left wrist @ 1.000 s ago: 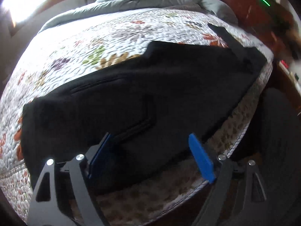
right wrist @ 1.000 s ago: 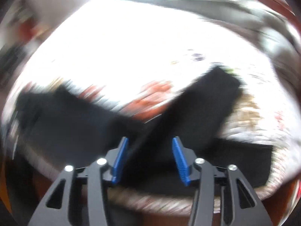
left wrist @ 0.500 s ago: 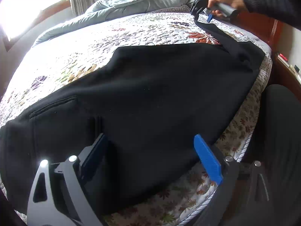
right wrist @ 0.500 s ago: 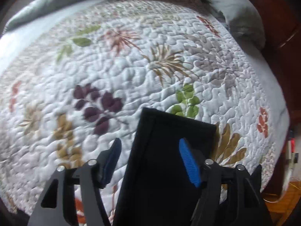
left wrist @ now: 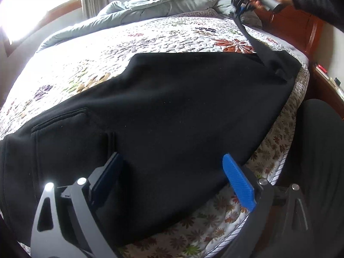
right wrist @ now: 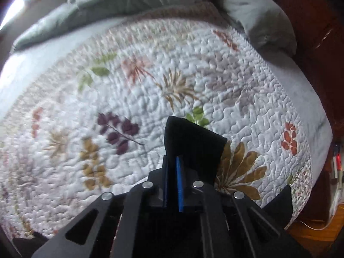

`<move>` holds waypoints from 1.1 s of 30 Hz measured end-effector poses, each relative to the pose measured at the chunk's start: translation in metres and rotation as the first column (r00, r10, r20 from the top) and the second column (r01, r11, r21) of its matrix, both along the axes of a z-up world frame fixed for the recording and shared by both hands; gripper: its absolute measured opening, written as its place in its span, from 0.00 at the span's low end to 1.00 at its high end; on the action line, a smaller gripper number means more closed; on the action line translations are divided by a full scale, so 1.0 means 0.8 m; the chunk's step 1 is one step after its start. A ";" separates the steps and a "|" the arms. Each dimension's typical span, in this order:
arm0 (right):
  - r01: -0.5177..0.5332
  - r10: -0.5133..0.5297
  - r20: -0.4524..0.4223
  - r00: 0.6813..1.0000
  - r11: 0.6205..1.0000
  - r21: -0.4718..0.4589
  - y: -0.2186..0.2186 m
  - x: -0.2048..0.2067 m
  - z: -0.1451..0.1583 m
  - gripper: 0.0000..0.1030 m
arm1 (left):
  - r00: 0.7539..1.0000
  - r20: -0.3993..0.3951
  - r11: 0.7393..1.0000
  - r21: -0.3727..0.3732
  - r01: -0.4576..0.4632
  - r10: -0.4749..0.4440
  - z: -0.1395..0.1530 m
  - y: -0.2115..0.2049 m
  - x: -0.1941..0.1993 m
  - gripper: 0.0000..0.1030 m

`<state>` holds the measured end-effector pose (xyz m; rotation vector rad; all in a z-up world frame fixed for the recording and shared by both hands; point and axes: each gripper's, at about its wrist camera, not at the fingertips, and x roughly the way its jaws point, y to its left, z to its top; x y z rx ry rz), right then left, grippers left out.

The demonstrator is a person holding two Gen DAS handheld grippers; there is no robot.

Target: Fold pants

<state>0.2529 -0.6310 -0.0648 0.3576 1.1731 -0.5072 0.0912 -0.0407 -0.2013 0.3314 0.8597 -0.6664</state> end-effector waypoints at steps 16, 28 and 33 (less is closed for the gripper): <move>0.038 -0.120 0.470 0.874 0.983 0.179 -0.106 -0.257 0.086 0.06 | 0.999 0.013 0.999 -0.015 -0.042 0.042 -0.001 0.000 -0.003 0.92; 0.123 -0.296 0.490 0.820 0.927 0.354 -0.193 -0.381 -0.023 0.00 | 0.997 0.011 0.997 -0.014 -0.078 0.079 -0.001 -0.002 -0.007 0.93; 0.153 -0.369 0.473 0.800 0.888 0.435 -0.202 -0.414 -0.068 0.04 | 0.995 0.003 0.995 -0.009 -0.095 0.095 0.000 -0.002 -0.008 0.93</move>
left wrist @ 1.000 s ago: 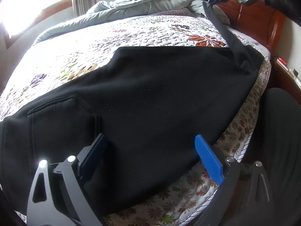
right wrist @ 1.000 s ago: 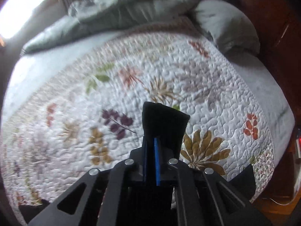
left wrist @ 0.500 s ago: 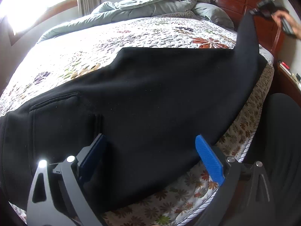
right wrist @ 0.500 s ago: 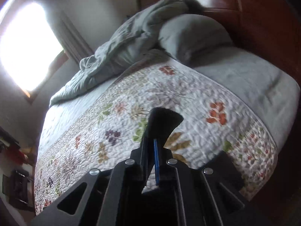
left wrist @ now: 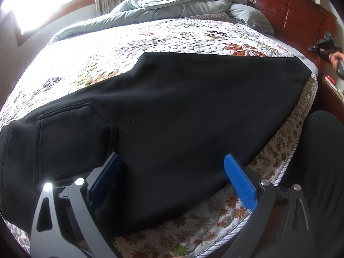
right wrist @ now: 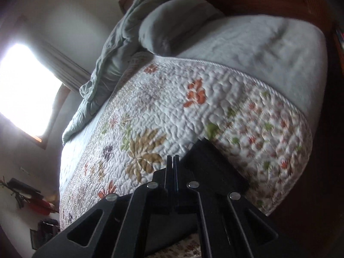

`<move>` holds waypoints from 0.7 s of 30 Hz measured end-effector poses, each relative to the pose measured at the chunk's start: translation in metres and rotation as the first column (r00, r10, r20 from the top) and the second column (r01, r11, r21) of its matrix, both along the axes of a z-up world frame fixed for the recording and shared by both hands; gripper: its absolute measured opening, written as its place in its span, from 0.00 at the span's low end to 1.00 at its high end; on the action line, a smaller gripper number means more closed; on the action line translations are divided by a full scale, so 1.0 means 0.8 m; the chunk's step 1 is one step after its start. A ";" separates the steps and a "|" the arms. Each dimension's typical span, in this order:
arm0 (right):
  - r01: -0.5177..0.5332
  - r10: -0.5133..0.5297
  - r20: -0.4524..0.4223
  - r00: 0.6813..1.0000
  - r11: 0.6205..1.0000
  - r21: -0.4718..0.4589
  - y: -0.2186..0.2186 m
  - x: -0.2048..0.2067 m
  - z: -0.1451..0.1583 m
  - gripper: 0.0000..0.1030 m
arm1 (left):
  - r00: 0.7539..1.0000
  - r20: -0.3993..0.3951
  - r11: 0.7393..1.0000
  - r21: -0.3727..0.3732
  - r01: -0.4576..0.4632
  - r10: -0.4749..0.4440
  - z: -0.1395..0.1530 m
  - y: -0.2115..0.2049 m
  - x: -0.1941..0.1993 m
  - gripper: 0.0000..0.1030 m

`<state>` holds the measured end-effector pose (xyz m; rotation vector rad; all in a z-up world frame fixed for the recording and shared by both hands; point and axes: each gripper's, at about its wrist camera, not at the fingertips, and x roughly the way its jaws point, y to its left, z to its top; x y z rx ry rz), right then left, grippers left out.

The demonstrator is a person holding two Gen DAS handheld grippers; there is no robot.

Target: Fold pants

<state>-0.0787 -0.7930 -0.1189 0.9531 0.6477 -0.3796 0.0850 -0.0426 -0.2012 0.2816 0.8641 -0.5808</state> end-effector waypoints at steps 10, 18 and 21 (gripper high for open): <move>0.091 -0.111 0.067 0.992 0.965 0.246 -0.017 -0.075 -0.107 0.23 | 1.000 -0.022 0.999 -0.048 -0.008 0.007 0.021 -0.010 -0.008 0.93; 0.114 -0.129 0.039 0.991 0.957 0.269 -0.019 -0.075 -0.113 0.38 | 1.000 -0.024 0.999 -0.050 0.002 -0.004 0.028 -0.046 0.006 0.94; 0.085 -0.114 0.086 0.990 0.954 0.287 -0.020 -0.076 -0.116 0.38 | 1.000 -0.024 0.998 -0.067 0.008 -0.009 0.031 -0.054 0.011 0.93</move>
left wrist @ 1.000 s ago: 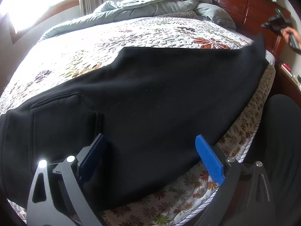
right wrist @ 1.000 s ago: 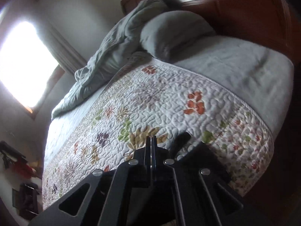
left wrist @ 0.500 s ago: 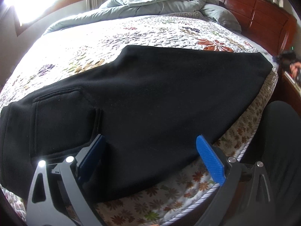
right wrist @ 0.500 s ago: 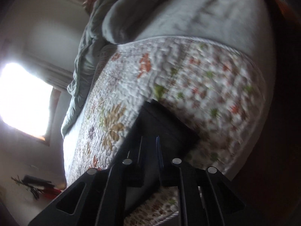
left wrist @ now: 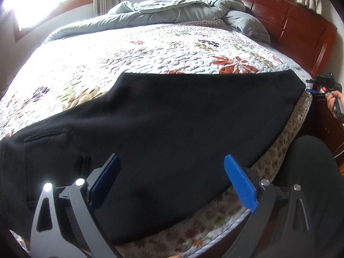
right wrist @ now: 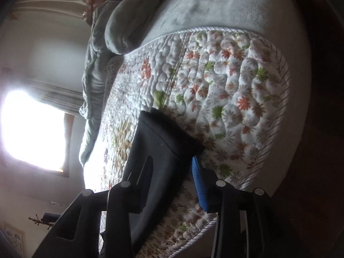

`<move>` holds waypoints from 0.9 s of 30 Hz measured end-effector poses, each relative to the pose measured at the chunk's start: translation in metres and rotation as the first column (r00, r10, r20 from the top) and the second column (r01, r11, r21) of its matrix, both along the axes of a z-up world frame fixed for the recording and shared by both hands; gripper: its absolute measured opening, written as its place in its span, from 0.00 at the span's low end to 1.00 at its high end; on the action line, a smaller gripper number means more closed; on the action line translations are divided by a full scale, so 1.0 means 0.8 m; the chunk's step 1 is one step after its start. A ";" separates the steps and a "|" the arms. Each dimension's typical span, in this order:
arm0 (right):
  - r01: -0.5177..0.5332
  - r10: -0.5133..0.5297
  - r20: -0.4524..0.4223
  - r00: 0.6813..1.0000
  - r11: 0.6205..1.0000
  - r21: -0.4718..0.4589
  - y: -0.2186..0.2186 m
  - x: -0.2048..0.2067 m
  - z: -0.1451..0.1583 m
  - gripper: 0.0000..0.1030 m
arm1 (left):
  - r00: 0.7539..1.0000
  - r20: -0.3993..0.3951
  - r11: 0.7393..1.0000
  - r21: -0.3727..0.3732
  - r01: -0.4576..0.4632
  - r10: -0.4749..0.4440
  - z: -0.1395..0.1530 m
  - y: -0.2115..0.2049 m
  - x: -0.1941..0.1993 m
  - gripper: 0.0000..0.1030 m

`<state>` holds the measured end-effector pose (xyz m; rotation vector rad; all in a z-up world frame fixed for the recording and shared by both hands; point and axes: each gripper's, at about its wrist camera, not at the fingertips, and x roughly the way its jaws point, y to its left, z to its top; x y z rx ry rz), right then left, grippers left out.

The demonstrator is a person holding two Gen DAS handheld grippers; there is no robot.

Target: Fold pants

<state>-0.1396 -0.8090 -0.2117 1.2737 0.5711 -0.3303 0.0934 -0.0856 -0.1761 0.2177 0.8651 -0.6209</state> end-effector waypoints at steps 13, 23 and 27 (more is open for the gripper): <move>-0.018 0.016 -0.042 0.999 0.999 -0.047 -0.007 0.019 -0.021 0.03 | 0.997 -0.059 0.998 0.035 -0.056 0.058 -0.030 -0.012 0.024 0.93; -0.059 0.022 -0.117 0.993 0.945 -0.321 0.009 0.030 0.060 0.18 | 0.997 -0.014 0.997 -0.020 -0.070 0.070 -0.001 -0.018 0.030 0.94; -0.245 0.224 -0.100 0.969 0.900 -0.360 0.033 0.107 0.079 0.34 | 0.993 0.037 0.994 -0.023 -0.111 0.112 0.004 -0.035 0.048 0.94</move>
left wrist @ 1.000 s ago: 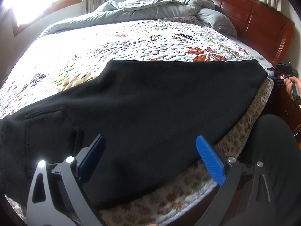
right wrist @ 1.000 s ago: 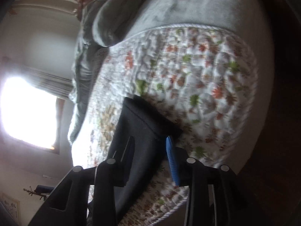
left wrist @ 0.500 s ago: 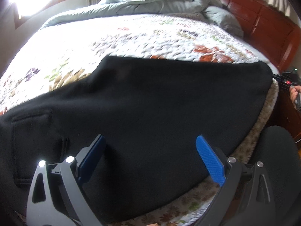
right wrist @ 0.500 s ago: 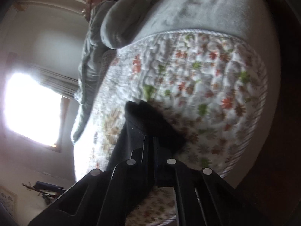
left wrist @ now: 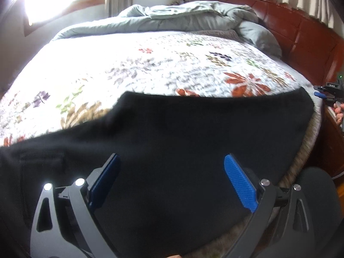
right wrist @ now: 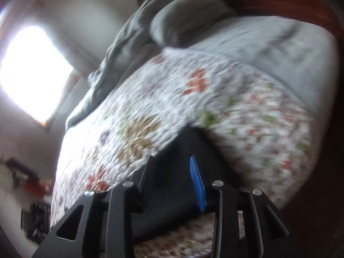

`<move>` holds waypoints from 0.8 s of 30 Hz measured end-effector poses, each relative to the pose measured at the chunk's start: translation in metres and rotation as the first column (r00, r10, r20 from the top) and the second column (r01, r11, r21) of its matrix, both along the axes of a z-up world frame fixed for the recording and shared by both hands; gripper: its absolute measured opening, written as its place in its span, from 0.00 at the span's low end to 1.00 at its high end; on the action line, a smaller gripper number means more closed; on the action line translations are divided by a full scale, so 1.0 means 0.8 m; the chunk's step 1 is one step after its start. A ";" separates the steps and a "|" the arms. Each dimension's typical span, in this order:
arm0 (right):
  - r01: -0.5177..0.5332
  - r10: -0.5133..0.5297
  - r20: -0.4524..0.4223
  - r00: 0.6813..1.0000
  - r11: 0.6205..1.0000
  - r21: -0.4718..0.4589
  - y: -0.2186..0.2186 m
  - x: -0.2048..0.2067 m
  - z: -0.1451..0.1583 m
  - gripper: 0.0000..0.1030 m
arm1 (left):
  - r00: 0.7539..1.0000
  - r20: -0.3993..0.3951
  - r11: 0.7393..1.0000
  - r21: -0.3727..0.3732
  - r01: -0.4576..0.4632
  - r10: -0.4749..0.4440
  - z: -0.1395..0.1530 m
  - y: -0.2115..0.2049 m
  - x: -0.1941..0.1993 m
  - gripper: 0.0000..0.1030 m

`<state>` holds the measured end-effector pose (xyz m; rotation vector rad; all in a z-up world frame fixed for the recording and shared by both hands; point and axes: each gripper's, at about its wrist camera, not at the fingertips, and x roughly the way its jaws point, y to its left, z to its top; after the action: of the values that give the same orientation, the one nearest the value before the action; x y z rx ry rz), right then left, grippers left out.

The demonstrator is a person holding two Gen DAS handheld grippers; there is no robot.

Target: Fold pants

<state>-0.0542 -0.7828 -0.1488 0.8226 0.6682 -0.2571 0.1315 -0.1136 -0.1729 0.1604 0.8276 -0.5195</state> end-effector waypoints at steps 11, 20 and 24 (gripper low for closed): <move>0.002 0.006 -0.050 0.999 0.985 0.171 -0.061 0.057 -0.086 0.00 | 0.977 -0.153 0.988 -0.013 -0.152 0.148 -0.030 0.022 0.053 0.93; 0.099 -0.137 0.102 0.985 0.945 0.311 -0.066 -0.040 -0.059 0.35 | 0.981 -0.125 0.987 -0.055 -0.153 0.145 -0.002 0.049 0.022 0.94; 0.160 -0.241 0.149 0.959 0.895 0.417 -0.061 -0.105 -0.091 0.49 | 0.979 -0.097 0.982 -0.028 -0.185 0.181 0.001 0.082 0.000 0.94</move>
<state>-0.1381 -0.8315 -0.2216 1.3003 0.4511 -0.2245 0.1313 -0.0479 -0.1721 0.0253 0.9140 -0.3708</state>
